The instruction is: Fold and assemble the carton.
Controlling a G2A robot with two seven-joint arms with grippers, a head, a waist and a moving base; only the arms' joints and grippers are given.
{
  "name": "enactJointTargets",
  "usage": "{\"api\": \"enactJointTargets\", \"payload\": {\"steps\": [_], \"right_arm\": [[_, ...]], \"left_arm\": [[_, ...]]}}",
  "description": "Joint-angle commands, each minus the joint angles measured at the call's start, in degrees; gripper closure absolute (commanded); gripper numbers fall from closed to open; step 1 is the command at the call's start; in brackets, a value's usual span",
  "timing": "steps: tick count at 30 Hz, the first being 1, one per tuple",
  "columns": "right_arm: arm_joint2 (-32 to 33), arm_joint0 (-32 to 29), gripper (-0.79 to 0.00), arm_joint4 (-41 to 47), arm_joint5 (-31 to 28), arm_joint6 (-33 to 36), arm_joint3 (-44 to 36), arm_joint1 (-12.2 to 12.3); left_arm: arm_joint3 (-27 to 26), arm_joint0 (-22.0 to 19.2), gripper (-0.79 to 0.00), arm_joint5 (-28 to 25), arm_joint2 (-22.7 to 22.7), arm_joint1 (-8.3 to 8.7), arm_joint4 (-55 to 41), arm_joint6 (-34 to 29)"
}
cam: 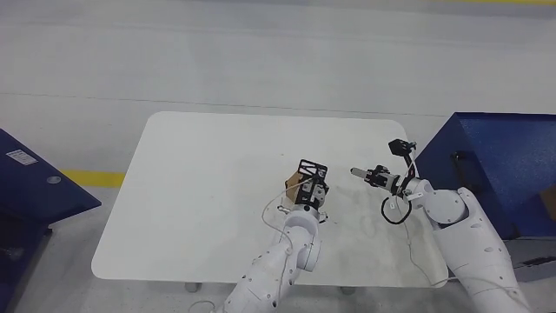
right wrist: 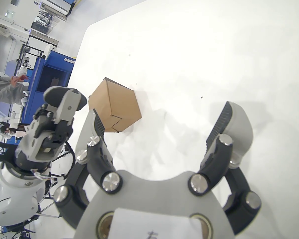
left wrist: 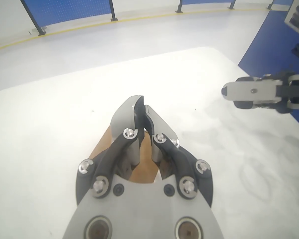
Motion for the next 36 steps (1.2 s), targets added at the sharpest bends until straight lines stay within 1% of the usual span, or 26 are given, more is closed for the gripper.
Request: {"api": "enactJointTargets", "payload": {"steps": [1, 3, 5, 7, 10, 13, 15, 19, 20, 21, 22, 24, 25, 26, 29, 32, 36], "right_arm": [[0.0, 0.0, -0.785, 0.0, 0.0, 0.0, 0.0, 0.0], [0.0, 0.0, -0.785, 0.0, 0.0, 0.0, 0.0, 0.0], [0.0, 0.0, -0.785, 0.0, 0.0, 0.0, 0.0, 0.0], [0.0, 0.0, -0.785, 0.0, 0.0, 0.0, 0.0, 0.0], [0.0, 0.0, -0.785, 0.0, 0.0, 0.0, 0.0, 0.0], [0.0, 0.0, -0.785, 0.0, 0.0, 0.0, 0.0, 0.0], [0.0, 0.0, -0.785, 0.0, 0.0, 0.0, 0.0, 0.0], [0.0, 0.0, -0.785, 0.0, 0.0, 0.0, 0.0, 0.0], [0.0, 0.0, -0.785, 0.0, 0.0, 0.0, 0.0, 0.0], [0.0, 0.0, -0.784, 0.0, 0.0, 0.0, 0.0, 0.0], [0.0, 0.0, -0.785, 0.0, 0.0, 0.0, 0.0, 0.0], [0.0, 0.0, -0.784, 0.0, 0.0, 0.0, 0.0, 0.0], [0.0, 0.0, -0.785, 0.0, 0.0, 0.0, 0.0, 0.0], [0.0, 0.0, -0.785, 0.0, 0.0, 0.0, 0.0, 0.0], [0.0, 0.0, -0.784, 0.0, 0.0, 0.0, 0.0, 0.0], [0.0, 0.0, -0.784, 0.0, 0.0, 0.0, 0.0, 0.0], [0.0, 0.0, -0.785, 0.0, 0.0, 0.0, 0.0, 0.0]], "left_arm": [[1.93, -0.93, 0.0, -0.28, -0.28, -0.13, -0.53, -2.55], [2.9, -1.78, 0.0, -0.63, -0.38, -0.32, -1.09, -3.73], [1.96, -1.9, 0.0, -0.04, -0.5, -0.37, -0.89, -1.45], [-0.05, -1.13, 0.0, 0.7, -0.63, -0.29, -0.36, 1.42], [-4.13, 1.08, 0.0, 1.07, -0.62, 0.12, 1.66, 5.88], [-9.16, 4.05, 0.0, 2.81, -0.87, 0.85, 4.54, 7.73], [-13.17, 6.26, 0.0, 3.53, -1.31, 1.43, 6.88, 7.42], [-20.21, 10.29, 0.0, 4.05, -2.96, 2.73, 12.6, 4.22], [-21.26, 10.81, -0.733, 4.28, -3.4, 2.9, 13.23, 3.43], [-19.99, 10.14, 0.0, 4.24, -2.98, 2.69, 12.18, 4.45], [-21.06, 10.67, -0.002, 4.24, -3.3, 2.86, 12.98, 3.68], [-21.45, 10.9, -0.024, 4.27, -3.45, 2.93, 13.35, 3.31], [-21.36, 10.86, -0.069, 4.28, -3.43, 2.92, 13.3, 3.35], [-21.27, 10.82, -0.153, 4.28, -3.41, 2.91, 13.25, 3.41], [-21.25, 10.81, -0.352, 4.28, -3.4, 2.9, 13.23, 3.43], [-21.25, 10.81, -0.524, 4.28, -3.4, 2.9, 13.23, 3.43], [-21.25, 10.81, -0.683, 4.28, -3.4, 2.9, 13.23, 3.43]]}}
